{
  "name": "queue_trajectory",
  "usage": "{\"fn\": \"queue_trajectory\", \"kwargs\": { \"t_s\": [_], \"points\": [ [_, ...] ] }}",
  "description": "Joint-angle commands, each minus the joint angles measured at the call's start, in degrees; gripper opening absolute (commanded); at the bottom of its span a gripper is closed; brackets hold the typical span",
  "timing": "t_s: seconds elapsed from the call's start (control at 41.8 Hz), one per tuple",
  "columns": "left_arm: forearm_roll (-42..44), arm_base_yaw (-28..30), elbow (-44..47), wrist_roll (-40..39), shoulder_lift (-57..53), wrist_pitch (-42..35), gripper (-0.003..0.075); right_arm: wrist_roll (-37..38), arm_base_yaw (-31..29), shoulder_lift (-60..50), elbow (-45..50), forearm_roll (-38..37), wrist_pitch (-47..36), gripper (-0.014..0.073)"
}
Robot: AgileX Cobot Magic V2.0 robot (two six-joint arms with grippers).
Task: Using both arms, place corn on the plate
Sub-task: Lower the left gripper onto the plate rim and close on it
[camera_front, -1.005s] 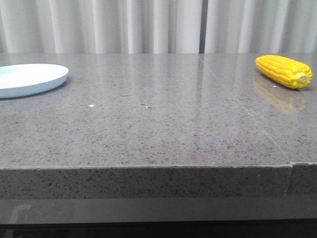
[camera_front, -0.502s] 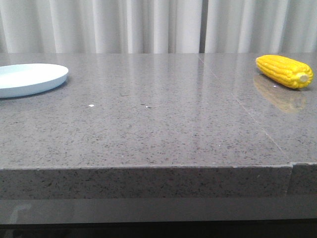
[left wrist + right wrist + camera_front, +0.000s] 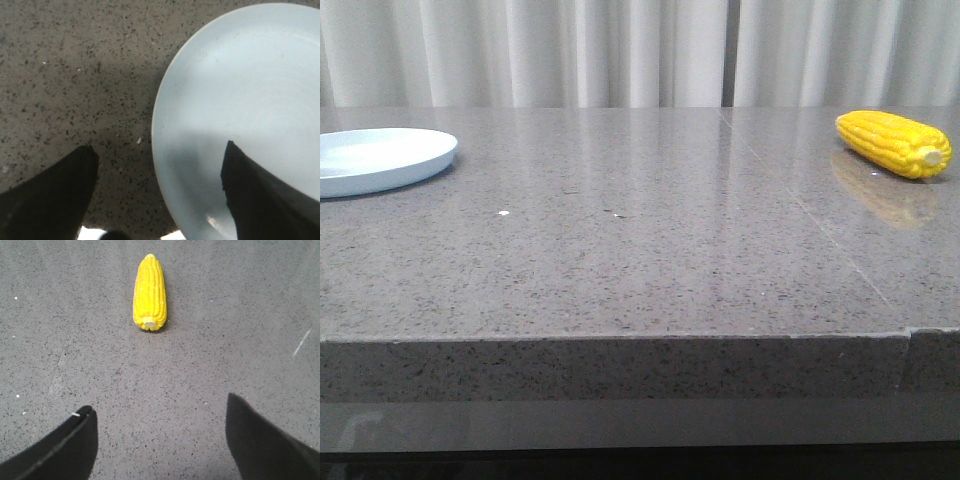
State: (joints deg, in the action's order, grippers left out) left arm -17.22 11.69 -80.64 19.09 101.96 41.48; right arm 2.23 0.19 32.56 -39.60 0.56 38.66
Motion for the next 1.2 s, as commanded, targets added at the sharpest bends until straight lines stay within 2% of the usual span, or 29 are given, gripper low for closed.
{"fn": "queue_trajectory", "kwargs": {
  "t_s": [0.0,0.215,0.287,0.359,0.67,0.933,1.172],
  "points": [
    [-1.75,-0.13,-2.85,-0.07,-0.69,-1.59,0.0493,-0.44,-0.40,0.55,-1.82,-0.56,-4.15,0.0561],
    [-2.67,-0.13,-3.36,-0.07,1.22,-0.40,0.0491,-0.44,-0.40,0.55,-1.82,-0.56,-4.15,0.0561],
    [-2.79,-0.13,-3.36,-0.07,1.53,-0.26,0.0468,-0.44,-0.40,0.55,-1.82,-0.56,-4.15,0.0561],
    [-2.79,-0.13,-3.36,-0.07,1.53,-0.01,0.0406,-0.44,-0.40,0.55,-1.82,-0.56,-4.15,0.0561],
    [-2.79,-0.13,-3.36,-0.07,1.53,0.30,-0.0008,-0.44,-0.40,0.55,-1.82,-0.56,-4.15,0.0561],
    [-4.85,-0.13,-3.75,-0.07,1.41,1.08,-0.0020,-0.44,-0.40,0.55,-1.82,-0.56,-4.15,0.0561],
    [-6.96,-2.30,-9.27,1.66,1.01,7.84,-0.0020,-0.44,-0.40,0.55,-1.82,-0.56,-4.15,0.0561]
  ]
}}
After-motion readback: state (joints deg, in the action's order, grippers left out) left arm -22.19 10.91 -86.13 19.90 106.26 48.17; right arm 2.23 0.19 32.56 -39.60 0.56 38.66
